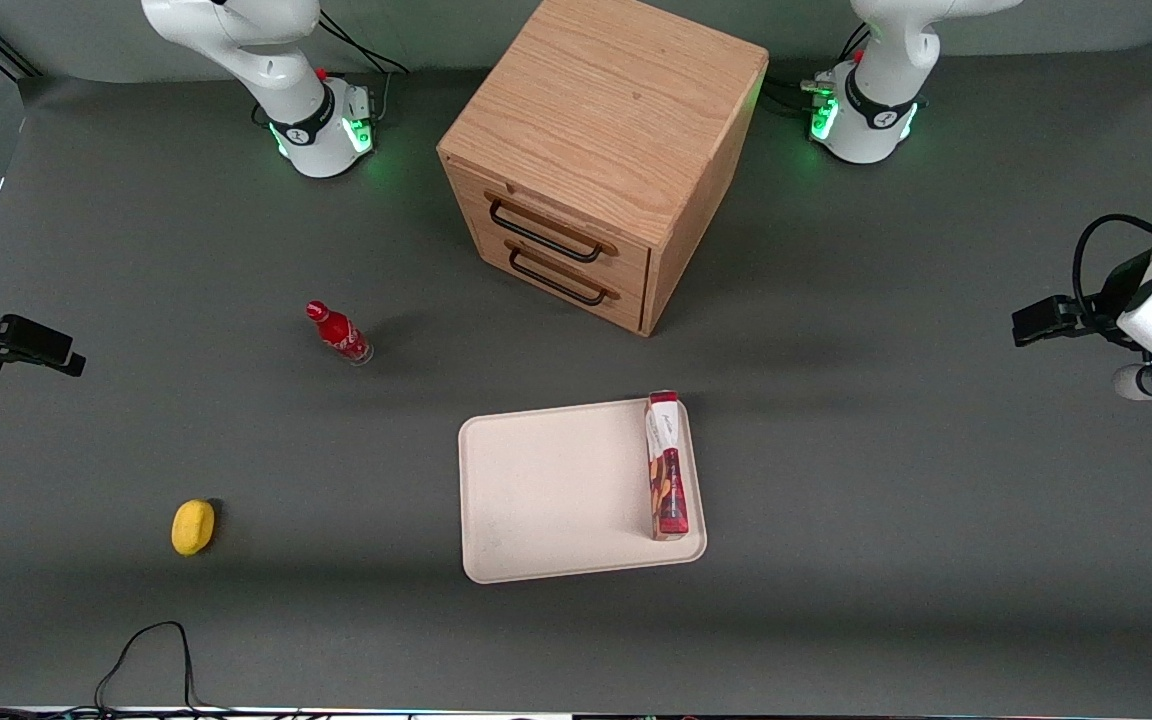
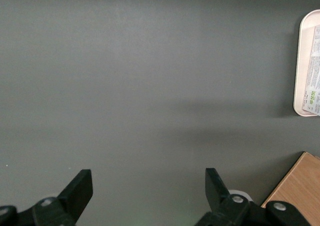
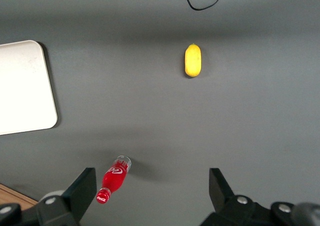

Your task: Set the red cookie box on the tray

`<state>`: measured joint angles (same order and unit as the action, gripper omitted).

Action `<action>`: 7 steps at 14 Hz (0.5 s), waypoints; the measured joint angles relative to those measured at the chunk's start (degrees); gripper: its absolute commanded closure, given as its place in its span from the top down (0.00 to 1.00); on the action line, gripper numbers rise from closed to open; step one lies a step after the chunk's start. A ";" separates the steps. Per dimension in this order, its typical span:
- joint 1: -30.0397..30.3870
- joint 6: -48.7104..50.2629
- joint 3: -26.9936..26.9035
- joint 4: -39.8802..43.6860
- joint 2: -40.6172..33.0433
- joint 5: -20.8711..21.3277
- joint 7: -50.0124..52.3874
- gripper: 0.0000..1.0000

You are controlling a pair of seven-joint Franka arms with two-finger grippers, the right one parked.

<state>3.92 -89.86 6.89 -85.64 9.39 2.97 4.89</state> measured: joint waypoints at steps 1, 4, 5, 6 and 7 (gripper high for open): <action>0.02 -0.28 -0.03 -0.07 0.00 0.00 0.00 1.00; 1.15 -0.78 -0.16 -0.11 0.00 -0.03 -1.95 1.00; 1.43 -0.89 -0.59 -0.11 0.00 -0.18 -2.74 1.00; 1.06 -1.13 -1.70 -0.11 -0.01 -0.50 -3.20 1.00; -0.35 -1.44 -3.73 -0.11 -0.04 -0.89 -3.63 1.00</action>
<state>3.57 -91.30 3.16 -85.75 9.35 2.07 1.26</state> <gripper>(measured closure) 0.000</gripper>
